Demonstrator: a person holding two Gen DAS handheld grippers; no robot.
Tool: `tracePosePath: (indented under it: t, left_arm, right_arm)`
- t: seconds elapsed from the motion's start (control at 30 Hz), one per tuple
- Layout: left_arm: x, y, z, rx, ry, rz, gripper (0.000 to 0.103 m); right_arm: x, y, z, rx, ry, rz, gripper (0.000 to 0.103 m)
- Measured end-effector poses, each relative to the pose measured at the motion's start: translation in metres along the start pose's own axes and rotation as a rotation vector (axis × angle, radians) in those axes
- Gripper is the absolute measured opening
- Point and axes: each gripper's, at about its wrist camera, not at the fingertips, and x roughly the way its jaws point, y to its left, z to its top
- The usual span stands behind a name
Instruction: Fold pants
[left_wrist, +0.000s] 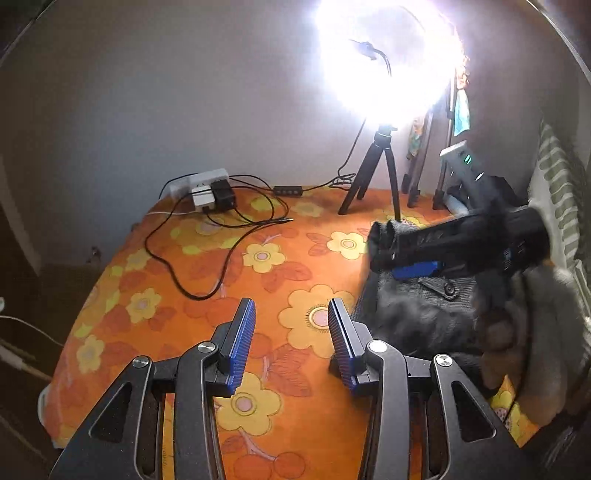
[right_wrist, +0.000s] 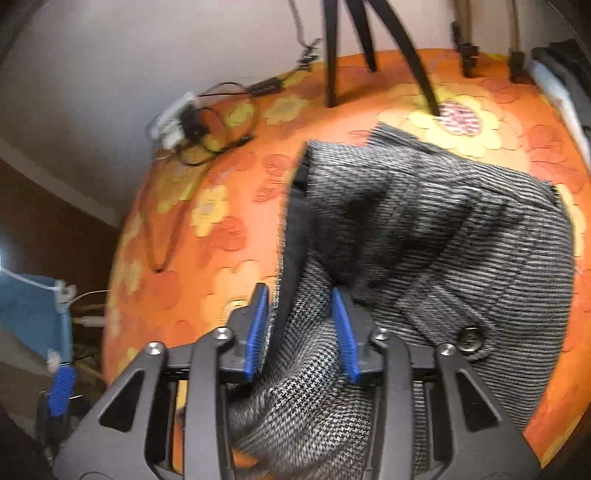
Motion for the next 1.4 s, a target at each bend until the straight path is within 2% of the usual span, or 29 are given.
tracePosePath:
  t: [0.07, 0.13, 0.23, 0.3, 0.43, 0.5, 0.6, 0.7, 0.87, 0.93, 1.03, 1.2, 1.33, 1.4]
  left_arm:
    - [0.001, -0.001, -0.001, -0.010, 0.007, -0.022, 0.040]
    - [0.004, -0.003, -0.003, -0.039, 0.026, -0.081, 0.040]
    - [0.010, -0.013, -0.006, -0.081, 0.058, -0.169, 0.040]
    - [0.012, -0.024, -0.008, -0.080, 0.075, -0.212, 0.040]
    - [0.021, -0.057, -0.011, 0.005, 0.093, -0.239, 0.044]
    - [0.029, -0.068, -0.013, 0.049, 0.103, -0.215, 0.045]
    - [0.039, -0.074, -0.013, 0.062, 0.116, -0.196, 0.045]
    - [0.049, -0.071, -0.014, 0.049, 0.131, -0.188, 0.045]
    - [0.063, -0.069, -0.021, 0.069, 0.163, -0.178, 0.044]
    - [0.066, -0.067, -0.024, 0.078, 0.165, -0.179, 0.027]
    - [0.071, -0.062, -0.026, 0.081, 0.170, -0.175, 0.011]
    - [0.076, -0.056, -0.031, 0.090, 0.185, -0.188, 0.006]
    - [0.073, -0.059, -0.036, 0.147, 0.183, -0.163, 0.006]
    - [0.069, -0.058, -0.033, 0.157, 0.170, -0.144, 0.006]
  right_arm:
    - [-0.016, 0.006, 0.000, -0.032, -0.016, 0.059, 0.043]
    - [-0.046, 0.007, -0.005, -0.073, -0.056, 0.090, 0.046]
    - [-0.083, -0.004, -0.019, -0.099, -0.090, 0.086, 0.052]
    - [-0.100, -0.015, -0.032, -0.111, -0.107, 0.036, 0.052]
    - [-0.127, -0.055, -0.063, -0.100, -0.119, -0.076, 0.052]
    - [-0.136, -0.078, -0.078, -0.076, -0.119, -0.097, 0.052]
    - [-0.135, -0.100, -0.079, -0.059, -0.130, -0.139, 0.052]
    - [-0.135, -0.104, -0.067, -0.061, -0.132, -0.111, 0.052]
    - [-0.116, -0.075, -0.035, -0.178, -0.119, -0.075, 0.050]
    - [-0.095, -0.058, -0.020, -0.226, -0.089, -0.060, 0.042]
    - [-0.058, -0.041, -0.003, -0.269, -0.028, -0.045, 0.038]
    - [-0.013, -0.030, 0.018, -0.307, 0.002, -0.083, 0.035]
    - [0.009, -0.037, 0.032, -0.288, 0.008, -0.123, 0.035]
    - [0.019, -0.043, 0.037, -0.268, 0.017, -0.114, 0.034]
